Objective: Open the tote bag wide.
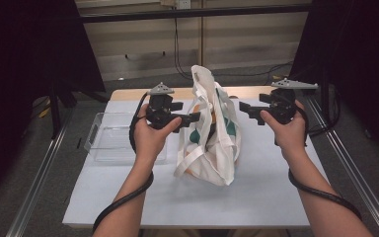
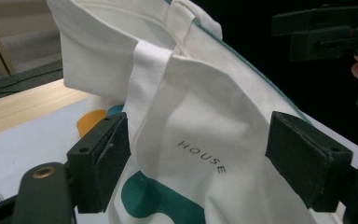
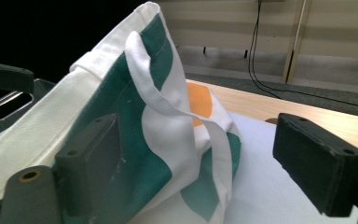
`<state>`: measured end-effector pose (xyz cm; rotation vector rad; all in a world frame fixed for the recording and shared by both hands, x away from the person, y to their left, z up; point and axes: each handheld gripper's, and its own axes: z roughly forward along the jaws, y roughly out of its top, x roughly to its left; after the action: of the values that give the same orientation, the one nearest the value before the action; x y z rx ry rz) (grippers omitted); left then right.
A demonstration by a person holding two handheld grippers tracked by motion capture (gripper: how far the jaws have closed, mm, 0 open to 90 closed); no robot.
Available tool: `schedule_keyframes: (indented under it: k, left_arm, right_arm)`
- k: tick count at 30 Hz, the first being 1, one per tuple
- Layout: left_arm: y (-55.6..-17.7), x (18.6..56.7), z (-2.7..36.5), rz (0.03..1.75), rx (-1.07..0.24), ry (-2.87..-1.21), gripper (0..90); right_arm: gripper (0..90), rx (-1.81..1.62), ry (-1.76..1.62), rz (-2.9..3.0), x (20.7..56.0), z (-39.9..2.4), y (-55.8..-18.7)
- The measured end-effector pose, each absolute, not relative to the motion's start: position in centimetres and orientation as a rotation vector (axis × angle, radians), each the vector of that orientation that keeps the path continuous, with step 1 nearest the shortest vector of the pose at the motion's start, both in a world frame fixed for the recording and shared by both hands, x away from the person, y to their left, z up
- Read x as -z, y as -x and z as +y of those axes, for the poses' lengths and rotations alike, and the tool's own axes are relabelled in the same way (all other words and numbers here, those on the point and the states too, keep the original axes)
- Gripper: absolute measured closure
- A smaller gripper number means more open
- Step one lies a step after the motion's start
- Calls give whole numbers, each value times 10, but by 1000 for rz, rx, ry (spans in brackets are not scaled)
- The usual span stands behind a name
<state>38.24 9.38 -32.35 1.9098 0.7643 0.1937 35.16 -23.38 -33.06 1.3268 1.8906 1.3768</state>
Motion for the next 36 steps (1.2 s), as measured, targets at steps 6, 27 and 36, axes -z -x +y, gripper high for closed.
schedule_keyframes:
  k: [6,27,36]
  left_arm:
    - [-381,317,84,741,-188,-1912,212]
    - [-381,320,63,719,-153,-1960,286]
    - [-382,325,60,724,-149,-1973,356]
  right_arm:
    - [175,-1388,-1316,1896,325,-223,-355]
    - [360,-1417,-1284,1954,321,-185,-362]
    - [461,-1424,-1284,1981,325,-177,-363]
